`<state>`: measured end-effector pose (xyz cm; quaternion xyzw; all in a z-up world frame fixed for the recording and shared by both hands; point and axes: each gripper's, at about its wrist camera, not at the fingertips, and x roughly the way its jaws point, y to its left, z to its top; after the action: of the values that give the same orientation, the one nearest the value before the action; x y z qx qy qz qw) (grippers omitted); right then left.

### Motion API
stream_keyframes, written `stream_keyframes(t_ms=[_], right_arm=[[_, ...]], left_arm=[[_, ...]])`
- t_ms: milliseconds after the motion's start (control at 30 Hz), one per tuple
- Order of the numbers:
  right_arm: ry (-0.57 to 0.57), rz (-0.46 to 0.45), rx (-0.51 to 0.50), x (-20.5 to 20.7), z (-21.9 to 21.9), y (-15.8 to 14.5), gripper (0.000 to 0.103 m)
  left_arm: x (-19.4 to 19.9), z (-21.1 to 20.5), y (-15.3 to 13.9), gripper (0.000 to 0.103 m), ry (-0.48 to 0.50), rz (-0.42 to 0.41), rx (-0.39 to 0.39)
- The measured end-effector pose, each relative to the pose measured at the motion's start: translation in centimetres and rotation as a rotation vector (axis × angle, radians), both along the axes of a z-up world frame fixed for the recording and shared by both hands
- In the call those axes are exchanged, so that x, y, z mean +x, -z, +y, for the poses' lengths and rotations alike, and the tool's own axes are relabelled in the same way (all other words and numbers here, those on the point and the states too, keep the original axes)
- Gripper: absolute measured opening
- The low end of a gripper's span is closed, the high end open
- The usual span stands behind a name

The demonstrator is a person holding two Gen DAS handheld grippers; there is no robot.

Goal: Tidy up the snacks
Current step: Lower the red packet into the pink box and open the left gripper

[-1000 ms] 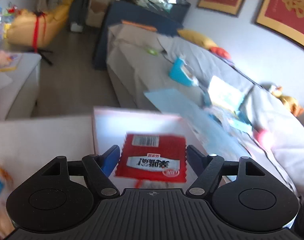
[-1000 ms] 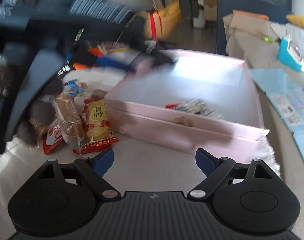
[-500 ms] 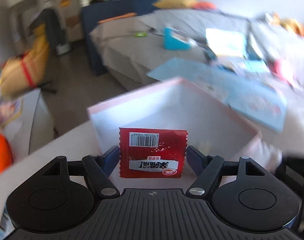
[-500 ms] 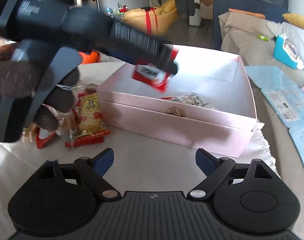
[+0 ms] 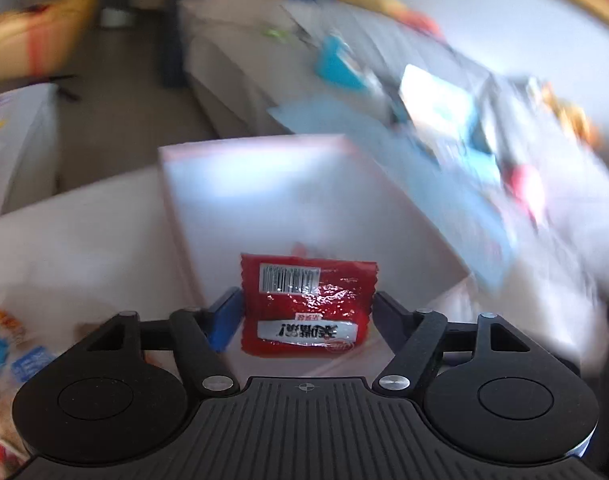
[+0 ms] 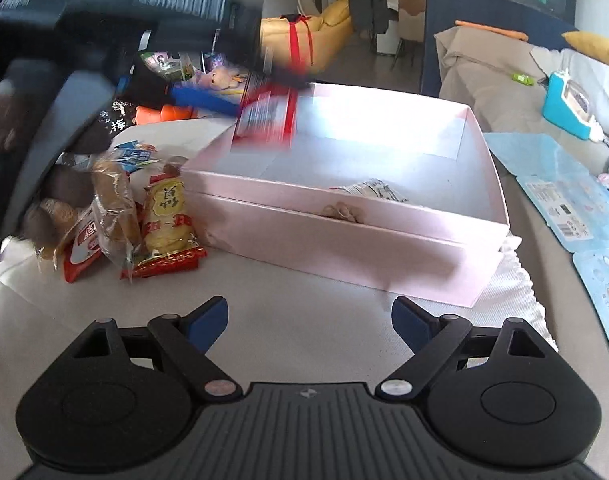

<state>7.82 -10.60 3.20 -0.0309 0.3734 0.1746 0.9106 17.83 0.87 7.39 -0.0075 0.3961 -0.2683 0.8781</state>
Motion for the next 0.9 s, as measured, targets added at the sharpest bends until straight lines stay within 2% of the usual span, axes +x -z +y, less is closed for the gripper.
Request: stream_keyframes(t_ms=[33,67,167,233,333,400,433,467,500,533,600,633,733,767,833,867,900], right_arm=[[0.003,0.008,0.005,0.2,0.1,0.1,0.090],[0.005,0.016,0.009,0.4,0.1,0.2,0.090],[0.002,0.019,0.015,0.4,0.4,0.3,0.090],[-0.007,0.016,0.005,0.3,0.5,0.2,0.090],[-0.010,0.000,-0.003,0.0,0.2,0.2,0.090],[-0.003,0.004,0.006,-0.2,0.0,0.3,0.090],[0.000,0.010,0.012,0.0,0.0,0.4,0.090],[0.002,0.016,0.016,0.1,0.0,0.5,0.090],[0.004,0.022,0.018,0.2,0.0,0.6,0.090],[0.005,0.028,0.015,0.4,0.1,0.7,0.089],[0.000,0.029,0.010,0.6,0.2,0.8,0.090],[-0.004,0.020,0.014,0.5,0.1,0.7,0.090],[-0.006,0.004,0.027,0.3,-0.3,0.5,0.090],[-0.005,0.007,0.029,0.3,-0.4,0.5,0.090],[-0.002,0.004,0.035,0.3,-0.7,0.6,0.090],[0.001,-0.001,0.037,0.1,-0.9,0.6,0.090],[0.004,-0.006,0.041,0.0,-1.0,0.6,0.090]], left_arm=[[-0.1,-0.3,-0.2,0.077,-0.019,-0.019,0.001],[-0.2,-0.2,-0.6,0.077,-0.045,-0.039,-0.046],[0.7,1.2,-1.7,0.078,-0.110,-0.070,-0.264],[0.9,2.3,-2.3,0.077,-0.155,-0.062,-0.359],[1.6,3.5,-2.4,0.077,-0.168,0.002,-0.433],[2.6,4.4,-1.8,0.079,-0.167,0.106,-0.546],[2.6,4.1,-2.2,0.080,-0.174,0.076,-0.479],[2.9,2.4,-2.8,0.078,-0.175,-0.001,-0.249],[3.0,1.0,-2.9,0.076,-0.175,-0.058,-0.085],[3.4,0.8,-2.8,0.074,-0.162,-0.048,-0.090],[4.7,2.2,-2.1,0.074,-0.173,0.088,-0.289],[5.2,2.6,-2.0,0.074,-0.184,0.111,-0.325],[5.1,2.8,-1.5,0.074,-0.201,0.105,-0.280],[4.7,3.3,-1.3,0.074,-0.195,0.112,-0.293],[2.8,4.6,-1.1,0.074,-0.193,0.107,-0.311],[1.3,5.4,-1.0,0.074,-0.201,0.092,-0.292],[-0.3,6.1,-0.8,0.057,-0.205,0.071,-0.280]])
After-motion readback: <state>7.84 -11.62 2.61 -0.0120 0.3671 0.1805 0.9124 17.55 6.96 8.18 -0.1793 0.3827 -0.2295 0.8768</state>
